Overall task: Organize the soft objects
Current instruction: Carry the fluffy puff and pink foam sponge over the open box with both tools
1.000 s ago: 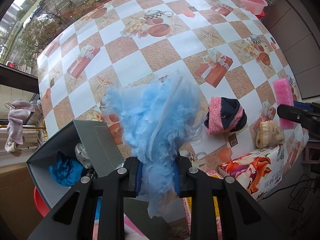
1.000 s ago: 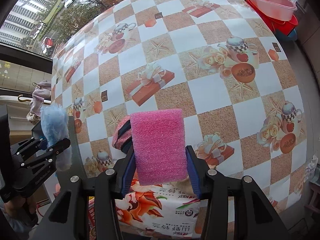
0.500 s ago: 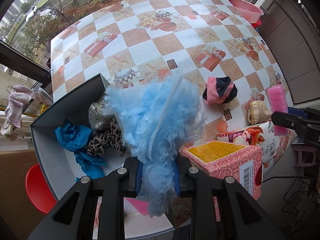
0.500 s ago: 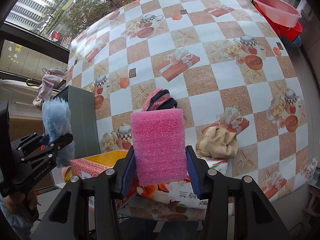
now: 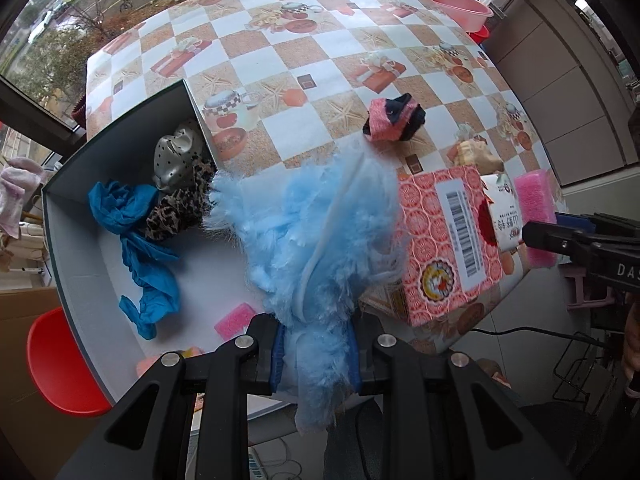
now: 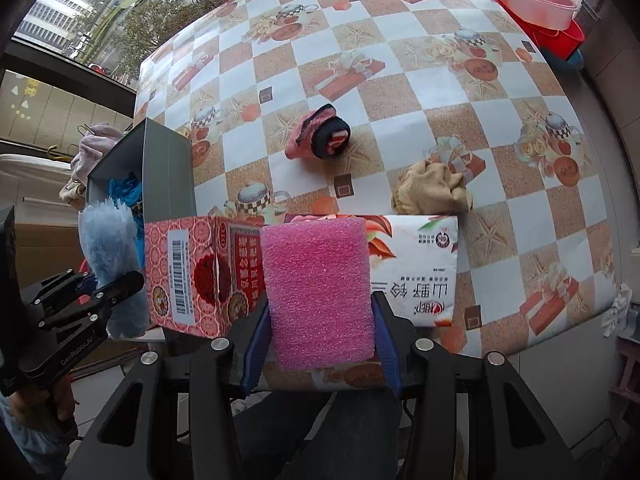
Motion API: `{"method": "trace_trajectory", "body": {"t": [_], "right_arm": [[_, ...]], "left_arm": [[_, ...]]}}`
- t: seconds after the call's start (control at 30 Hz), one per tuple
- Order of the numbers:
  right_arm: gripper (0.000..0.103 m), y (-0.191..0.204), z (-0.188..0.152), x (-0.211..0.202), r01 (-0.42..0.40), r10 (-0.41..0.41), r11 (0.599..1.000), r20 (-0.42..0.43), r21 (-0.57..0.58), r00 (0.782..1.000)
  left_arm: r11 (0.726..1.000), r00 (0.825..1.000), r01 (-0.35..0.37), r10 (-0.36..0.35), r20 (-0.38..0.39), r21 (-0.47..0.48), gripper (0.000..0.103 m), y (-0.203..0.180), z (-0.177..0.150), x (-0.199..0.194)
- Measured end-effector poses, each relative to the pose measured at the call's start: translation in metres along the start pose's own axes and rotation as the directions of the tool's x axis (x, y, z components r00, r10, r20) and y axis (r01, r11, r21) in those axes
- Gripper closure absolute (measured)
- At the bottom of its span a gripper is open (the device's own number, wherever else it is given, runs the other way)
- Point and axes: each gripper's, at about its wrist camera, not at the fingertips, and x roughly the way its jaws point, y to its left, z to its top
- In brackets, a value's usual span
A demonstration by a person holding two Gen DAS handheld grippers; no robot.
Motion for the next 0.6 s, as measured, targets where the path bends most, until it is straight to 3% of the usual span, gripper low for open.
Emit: {"method": "trace_trajectory", "body": {"t": [0.37,0.6], "right_arm": [[0.054,0.026,-0.043,0.005,-0.001,0.0,1.0,-0.034,-0.024,0.999],[0.054,0.062,-0.056,0.006,-0.02,0.015,0.994,-0.044,-0.105,0.999]], "left_arm": [[0.999,0.999,0.033,-0.033,0.004,-0.008,0.076,0.006,-0.037,-0.002],[0.998,0.999,0.032,-0.032,0.011,-0.052,0.076,0.025,-0.054,-0.003]]}}
